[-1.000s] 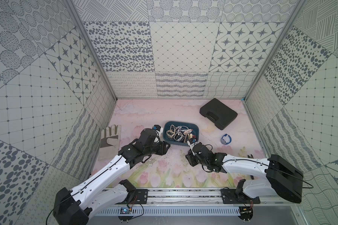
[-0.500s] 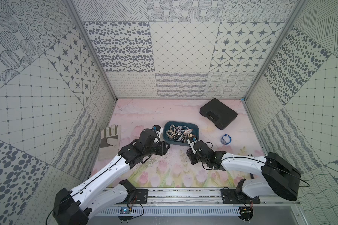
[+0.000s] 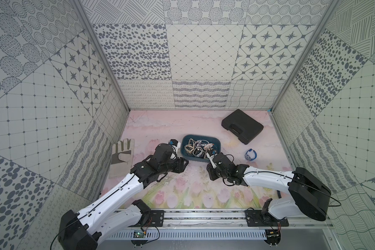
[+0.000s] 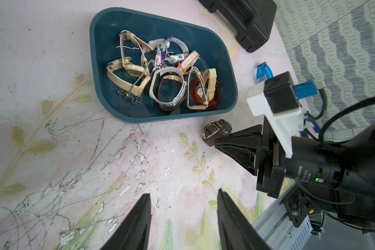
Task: Put the watch into the storage box
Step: Pick up the watch at the center of the board, then place the watch in the storage box.
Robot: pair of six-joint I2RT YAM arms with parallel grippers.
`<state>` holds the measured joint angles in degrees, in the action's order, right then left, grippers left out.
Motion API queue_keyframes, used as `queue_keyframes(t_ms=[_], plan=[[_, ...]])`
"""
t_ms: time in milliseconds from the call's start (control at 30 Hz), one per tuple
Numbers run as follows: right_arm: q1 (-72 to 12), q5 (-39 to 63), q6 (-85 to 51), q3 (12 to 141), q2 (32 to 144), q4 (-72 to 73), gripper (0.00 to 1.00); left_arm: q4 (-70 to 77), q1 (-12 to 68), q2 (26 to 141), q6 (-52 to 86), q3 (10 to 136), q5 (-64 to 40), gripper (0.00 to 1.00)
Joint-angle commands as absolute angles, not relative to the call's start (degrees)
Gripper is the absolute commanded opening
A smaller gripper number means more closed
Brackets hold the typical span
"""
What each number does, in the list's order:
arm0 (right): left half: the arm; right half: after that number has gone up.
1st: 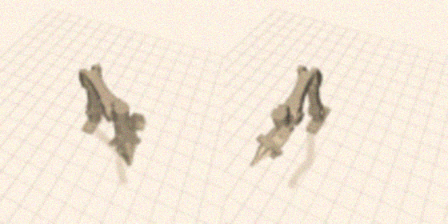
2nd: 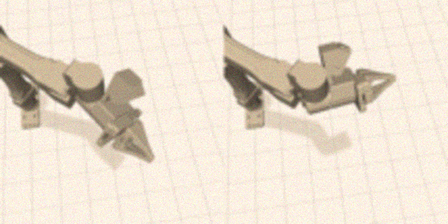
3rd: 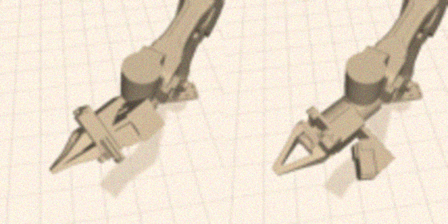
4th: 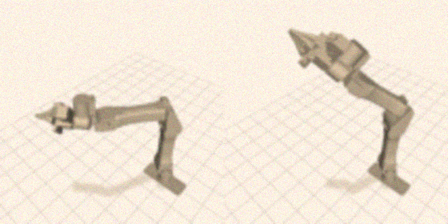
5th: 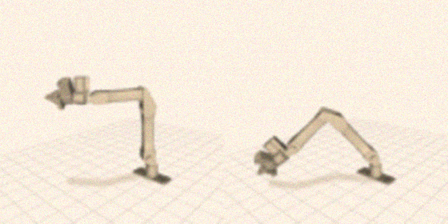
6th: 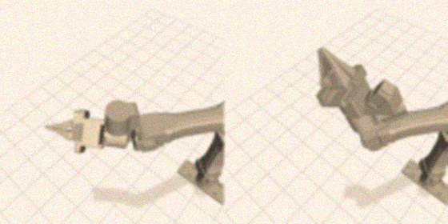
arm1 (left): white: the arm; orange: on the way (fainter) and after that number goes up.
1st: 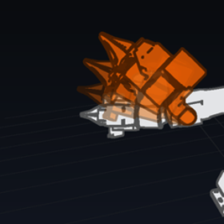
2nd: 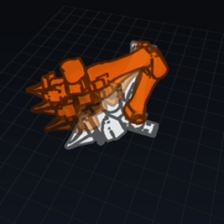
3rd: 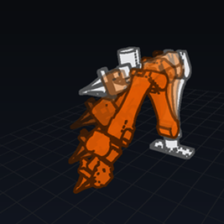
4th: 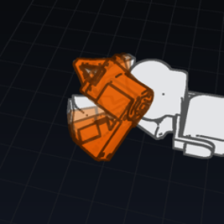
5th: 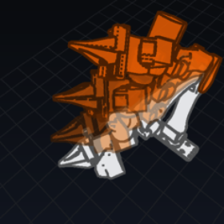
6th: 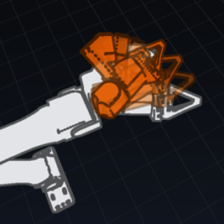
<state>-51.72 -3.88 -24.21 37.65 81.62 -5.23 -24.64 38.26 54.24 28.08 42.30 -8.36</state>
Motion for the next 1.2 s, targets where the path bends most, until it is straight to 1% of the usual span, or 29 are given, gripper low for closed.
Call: queue_keyframes(t_ms=[0, 267, 400, 533, 633, 733, 833, 1033, 1167], plan=[[-51.6, -3.1, -25.0, 38.8, 78.4, -8.8, 0.0, -24.0, 38.5, 53.9, 28.1, 42.1, -8.1, 0.53], [-51.6, 1.0, -23.9, 43.9, 72.3, -24.2, 0.0, -24.1, 38.5, 53.9, 28.2, 42.0, -8.0, 0.53], [-51.7, 2.2, -23.2, 49.7, 70.8, -34.5, 0.0, -24.0, 38.5, 53.9, 28.5, 41.7, -7.9, 0.53], [-51.2, 2.5, -21.3, 57.0, 72.0, -43.3, 0.0, -24.0, 38.6, 53.5, 29.0, 41.0, -7.7, 0.53], [-50.4, 2.5, -19.1, 63.6, 75.6, -49.9, 0.0, -24.1, 38.6, 52.8, 29.7, 40.4, -7.6, 0.53], [-48.6, 5.4, -16.5, 70.1, 81.1, -54.0, 0.0, -24.0, 38.6, 51.9, 30.7, 39.2, -7.9, 0.53], [-47.3, 8.7, -14.2, 76.4, 87.0, -56.6, 0.0, -24.4, 38.8, 50.8, 31.4, 37.8, -7.4, 0.52], [-45.7, 9.7, -9.9, 90.2, 100.7, -62.7, 0.0, -24.1, 39.2, 48.3, 32.8, 35.3, -8.0, 0.52], [-44.3, 10.0, -8.5, 97.1, 107.5, -65.6, 0.0, -23.6, 39.4, 47.2, 33.1, 33.9, -8.1, 0.52]])
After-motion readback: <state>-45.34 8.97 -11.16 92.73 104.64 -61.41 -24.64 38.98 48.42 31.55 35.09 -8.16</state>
